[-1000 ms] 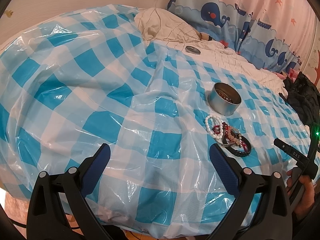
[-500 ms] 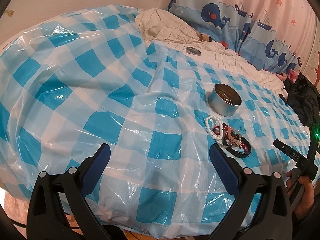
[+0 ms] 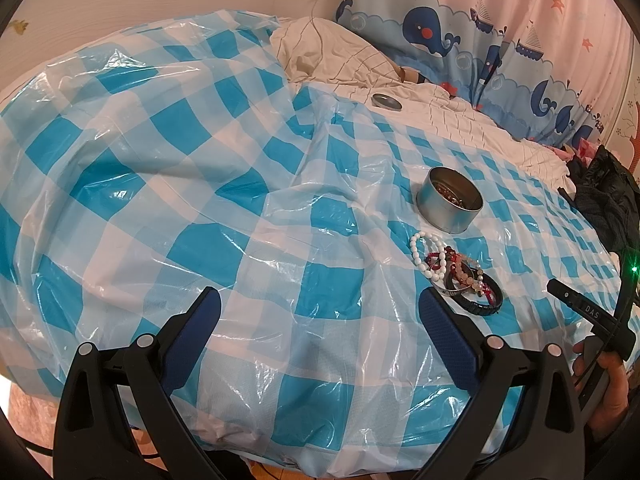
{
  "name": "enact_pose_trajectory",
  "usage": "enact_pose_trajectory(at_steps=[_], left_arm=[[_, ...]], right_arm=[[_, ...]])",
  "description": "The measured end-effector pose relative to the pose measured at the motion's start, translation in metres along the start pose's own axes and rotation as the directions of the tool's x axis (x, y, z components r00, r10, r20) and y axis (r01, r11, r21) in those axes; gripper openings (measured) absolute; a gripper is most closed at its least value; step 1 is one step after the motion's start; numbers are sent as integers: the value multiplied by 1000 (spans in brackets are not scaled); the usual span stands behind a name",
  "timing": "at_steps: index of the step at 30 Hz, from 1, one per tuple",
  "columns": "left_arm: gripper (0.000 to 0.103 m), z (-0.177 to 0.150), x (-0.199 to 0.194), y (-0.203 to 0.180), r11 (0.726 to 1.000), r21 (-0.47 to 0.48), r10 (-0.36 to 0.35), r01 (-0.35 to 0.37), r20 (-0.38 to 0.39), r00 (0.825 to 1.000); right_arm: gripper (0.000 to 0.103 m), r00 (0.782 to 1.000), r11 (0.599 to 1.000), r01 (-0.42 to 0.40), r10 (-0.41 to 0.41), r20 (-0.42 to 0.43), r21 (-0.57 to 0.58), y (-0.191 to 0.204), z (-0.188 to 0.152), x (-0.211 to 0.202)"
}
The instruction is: Organize jewelry
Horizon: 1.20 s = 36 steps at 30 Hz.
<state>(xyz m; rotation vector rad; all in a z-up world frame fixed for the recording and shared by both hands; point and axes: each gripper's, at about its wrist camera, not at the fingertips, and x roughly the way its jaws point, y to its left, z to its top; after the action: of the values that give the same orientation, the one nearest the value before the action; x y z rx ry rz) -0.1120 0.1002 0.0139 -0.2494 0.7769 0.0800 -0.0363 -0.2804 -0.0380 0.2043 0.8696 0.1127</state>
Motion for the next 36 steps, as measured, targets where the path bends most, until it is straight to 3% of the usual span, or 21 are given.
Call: enact_pose_trajectory(at_steps=[36], left_arm=[[95, 0, 0, 0, 1000, 1, 0, 0, -1, 1000]], right_arm=[[96, 1000, 1000, 1, -1, -2, -2, 0, -1, 0]])
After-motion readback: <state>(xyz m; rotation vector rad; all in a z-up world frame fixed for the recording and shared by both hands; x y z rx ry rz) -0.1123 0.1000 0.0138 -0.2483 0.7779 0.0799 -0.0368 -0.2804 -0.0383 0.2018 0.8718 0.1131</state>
